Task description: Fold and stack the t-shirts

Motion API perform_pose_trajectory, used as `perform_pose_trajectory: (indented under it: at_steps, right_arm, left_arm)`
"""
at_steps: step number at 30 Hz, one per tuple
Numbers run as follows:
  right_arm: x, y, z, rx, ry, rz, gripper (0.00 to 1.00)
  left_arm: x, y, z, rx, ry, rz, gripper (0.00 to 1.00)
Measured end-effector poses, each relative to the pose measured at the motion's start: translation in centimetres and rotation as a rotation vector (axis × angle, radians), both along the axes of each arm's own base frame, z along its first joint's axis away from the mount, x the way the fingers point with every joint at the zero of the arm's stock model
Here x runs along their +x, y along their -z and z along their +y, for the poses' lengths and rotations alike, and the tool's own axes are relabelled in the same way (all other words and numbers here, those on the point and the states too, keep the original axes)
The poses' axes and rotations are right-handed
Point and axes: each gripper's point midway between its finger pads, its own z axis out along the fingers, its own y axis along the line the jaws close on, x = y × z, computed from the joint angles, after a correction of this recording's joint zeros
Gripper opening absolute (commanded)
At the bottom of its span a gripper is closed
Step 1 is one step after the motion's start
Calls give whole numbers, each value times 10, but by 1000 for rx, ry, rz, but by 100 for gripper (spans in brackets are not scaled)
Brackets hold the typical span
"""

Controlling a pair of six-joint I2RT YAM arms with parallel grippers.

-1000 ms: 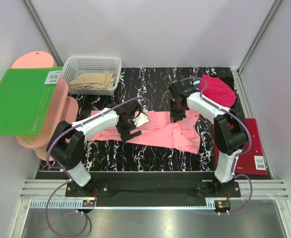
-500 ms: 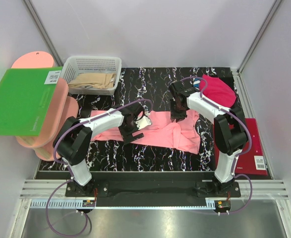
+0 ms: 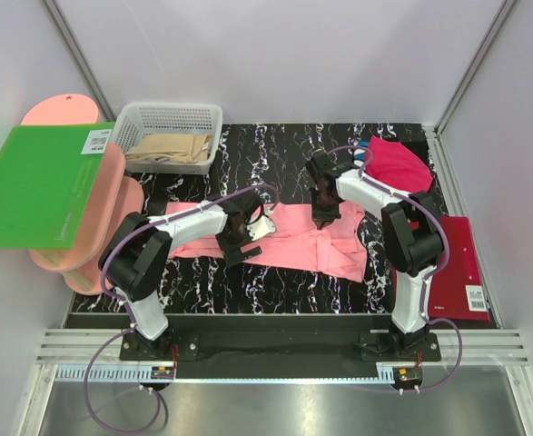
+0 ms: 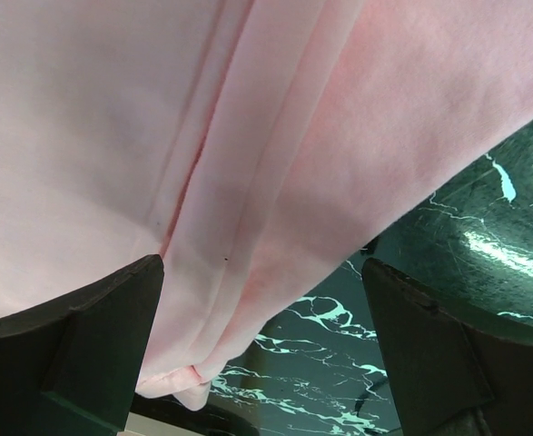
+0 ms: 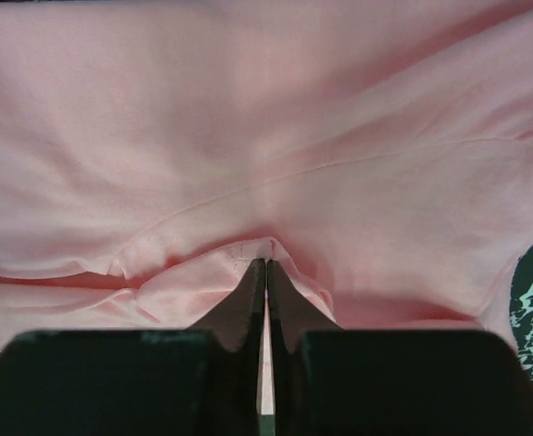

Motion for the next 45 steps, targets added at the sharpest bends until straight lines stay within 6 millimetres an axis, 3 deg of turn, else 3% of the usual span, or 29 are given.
perform_pose_trajectory:
  at_steps: [6, 14, 17, 18, 22, 25, 29, 32, 37, 40, 45]
  right_arm:
    - [8, -7, 5, 17, -3, -20, 0]
    - [35, -37, 22, 76, -12, -99, 1]
    - [47, -42, 28, 85, -18, -118, 27]
    - [50, -41, 30, 86, -21, -118, 44]
    - [54, -30, 32, 71, -33, -98, 76]
    - [50, -25, 23, 26, -26, -76, 82]
    - [46, -33, 4, -60, 7, -97, 76]
    - [26, -52, -13, -81, 53, -122, 74]
    - [-29, -78, -35, -27, 132, -140, 74]
    - [-62, -65, -43, 3, 174, -101, 74]
    - [-101, -23, -45, 25, 209, 32, 73]
  left_arm:
    - [0, 0, 1, 5, 0, -3, 97]
    - [2, 0, 2, 11, 5, -13, 97]
    - [1, 1, 4, 19, 11, -12, 97]
    - [1, 2, 5, 24, 11, -12, 97]
    - [1, 1, 7, 33, 16, -18, 97]
    - [3, -3, 7, 31, 16, -31, 97]
    - [6, -8, 9, 33, 20, -53, 97]
    - [7, -12, 9, 30, 23, -65, 98]
    - [15, -25, 3, 13, 31, -91, 98]
    - [27, -36, -6, -9, 32, -125, 98]
    - [45, -40, -19, -22, 32, -144, 97]
